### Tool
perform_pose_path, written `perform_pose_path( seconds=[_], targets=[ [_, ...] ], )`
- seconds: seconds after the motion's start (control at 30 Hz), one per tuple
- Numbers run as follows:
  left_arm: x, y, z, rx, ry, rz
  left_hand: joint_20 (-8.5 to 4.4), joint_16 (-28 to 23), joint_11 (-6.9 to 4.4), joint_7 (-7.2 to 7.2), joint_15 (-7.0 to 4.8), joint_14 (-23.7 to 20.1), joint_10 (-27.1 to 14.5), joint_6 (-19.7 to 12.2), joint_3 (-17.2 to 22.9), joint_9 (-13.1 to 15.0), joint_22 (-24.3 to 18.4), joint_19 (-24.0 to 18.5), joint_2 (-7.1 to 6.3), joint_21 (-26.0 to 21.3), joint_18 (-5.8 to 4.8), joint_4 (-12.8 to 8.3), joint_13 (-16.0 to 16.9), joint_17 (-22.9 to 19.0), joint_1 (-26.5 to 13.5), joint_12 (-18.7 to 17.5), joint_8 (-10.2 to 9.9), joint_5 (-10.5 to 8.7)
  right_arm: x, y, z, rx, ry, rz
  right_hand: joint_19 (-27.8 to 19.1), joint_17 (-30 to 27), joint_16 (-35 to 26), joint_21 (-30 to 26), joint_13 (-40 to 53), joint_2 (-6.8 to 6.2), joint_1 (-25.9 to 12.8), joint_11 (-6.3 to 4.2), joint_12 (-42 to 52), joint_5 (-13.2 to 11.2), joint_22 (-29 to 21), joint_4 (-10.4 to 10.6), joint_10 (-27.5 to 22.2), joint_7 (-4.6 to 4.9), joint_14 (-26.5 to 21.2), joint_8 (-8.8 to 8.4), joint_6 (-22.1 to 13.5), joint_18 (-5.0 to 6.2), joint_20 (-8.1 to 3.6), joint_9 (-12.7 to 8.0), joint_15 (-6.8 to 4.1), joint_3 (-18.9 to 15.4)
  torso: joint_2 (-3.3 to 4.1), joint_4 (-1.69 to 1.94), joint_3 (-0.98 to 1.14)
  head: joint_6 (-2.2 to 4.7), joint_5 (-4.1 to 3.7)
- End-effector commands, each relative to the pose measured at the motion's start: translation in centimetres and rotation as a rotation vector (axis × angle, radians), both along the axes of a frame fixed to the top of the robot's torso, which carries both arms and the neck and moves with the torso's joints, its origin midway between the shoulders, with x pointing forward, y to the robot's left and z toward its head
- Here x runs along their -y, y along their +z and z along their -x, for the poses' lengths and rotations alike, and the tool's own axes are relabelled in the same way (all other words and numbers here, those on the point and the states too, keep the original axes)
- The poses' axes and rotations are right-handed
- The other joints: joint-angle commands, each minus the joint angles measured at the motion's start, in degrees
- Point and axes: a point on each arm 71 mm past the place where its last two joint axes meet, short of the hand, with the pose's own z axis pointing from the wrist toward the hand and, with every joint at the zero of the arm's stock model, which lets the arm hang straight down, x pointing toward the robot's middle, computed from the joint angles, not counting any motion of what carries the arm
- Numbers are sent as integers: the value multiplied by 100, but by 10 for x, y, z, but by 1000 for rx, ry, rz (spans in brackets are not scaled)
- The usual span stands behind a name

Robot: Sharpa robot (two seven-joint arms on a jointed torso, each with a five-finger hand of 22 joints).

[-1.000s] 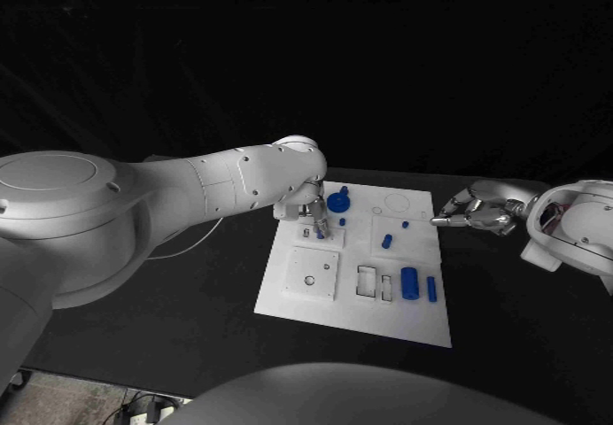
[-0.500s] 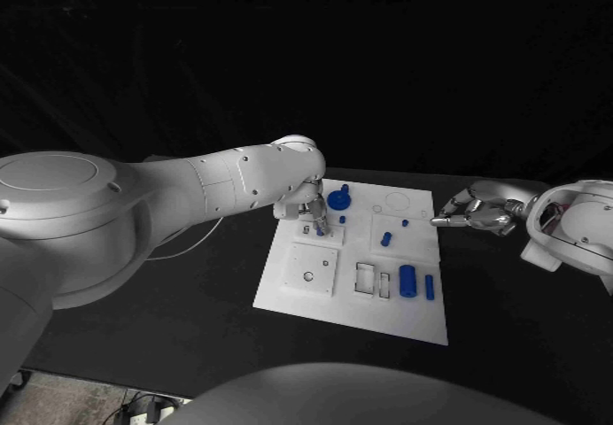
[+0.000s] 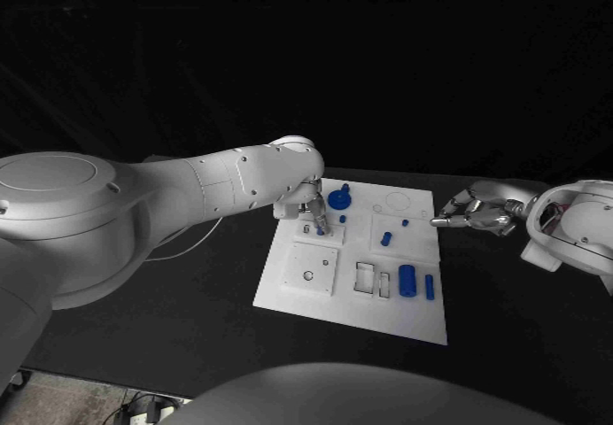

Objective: Assemble the parts on the task board

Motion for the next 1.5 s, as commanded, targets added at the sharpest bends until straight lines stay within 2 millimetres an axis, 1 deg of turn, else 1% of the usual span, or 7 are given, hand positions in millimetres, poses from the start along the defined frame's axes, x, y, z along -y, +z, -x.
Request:
perform_pose_path(
  seconds=[0.03,0.23,0.4,0.7,0.87,1.13,1.5],
  targets=[
    [-4,-2,-2,42,8,-6,10,14,28,2,24,614,606,-16,-88,10,1084,115,-91,-35,77,19,1509,1509,-23,17,28,-4,0,-1,1,-14,9,7,-55,1506,20,-21,1490,16,25,-49,-20,-36,1185,4,607,-3,597,-19,26,112,-3,-9,-15,-32,0,4,1,-1,1],
    [-4,-2,0,42,1,12,11,14,28,6,25,614,606,-23,-275,19,1086,109,-208,-47,79,71,1509,1509,-18,17,50,-4,0,-1,1,-15,8,8,-54,1506,20,-22,1490,14,35,-50,-20,-39,1185,-2,607,-4,597,-21,27,111,-4,-9,-16,-31,-3,2,0,-1,9],
    [-4,-2,1,45,-10,1,18,14,50,40,39,614,606,-107,-508,9,1085,101,-354,-66,81,166,1509,1509,-85,17,26,-5,0,-2,1,-15,8,8,-54,1506,20,-22,1490,14,35,-50,-20,-39,1185,-2,607,-4,597,-21,27,111,-4,-9,-16,-31,-2,-1,0,-1,17],
    [-4,0,3,90,-19,31,33,14,69,53,56,614,606,-124,-676,13,1095,105,-331,-58,78,266,1509,1509,-53,17,45,-4,2,-2,1,-16,5,8,-54,1506,20,-22,1490,14,35,-50,-20,-39,1185,-2,607,-4,597,-21,27,111,-4,-9,-16,-31,-1,0,1,-1,3],
    [-5,2,3,109,-15,49,42,14,77,57,64,614,606,-119,-848,16,1104,113,-354,-46,75,370,1509,1509,-58,17,70,-4,2,-2,1,-15,5,8,-54,1506,20,-22,1490,14,35,-50,-20,-39,1185,-2,607,-4,597,-21,27,111,-4,-9,-16,-31,-1,-1,0,-1,-8],
    [-10,5,5,134,-9,71,53,14,94,50,76,614,606,-79,-1072,12,1117,122,-318,-35,73,530,1509,1509,-37,17,113,-3,3,-2,2,-16,1,9,-54,1506,20,-22,1490,14,35,-50,-20,-39,1185,-2,607,-4,597,-21,27,111,-4,-9,-16,-31,-3,0,0,-1,-21],
    [-10,9,12,117,-20,108,68,14,108,54,90,614,606,-69,-1414,-30,1125,122,-296,-43,74,579,1509,1509,-320,17,115,-3,5,-3,2,-17,-1,9,-56,1506,20,-27,1490,10,55,-52,-20,-42,1184,-14,607,-4,597,-25,29,112,-5,-10,-17,-29,-3,-1,0,-1,-24]
  ],
)
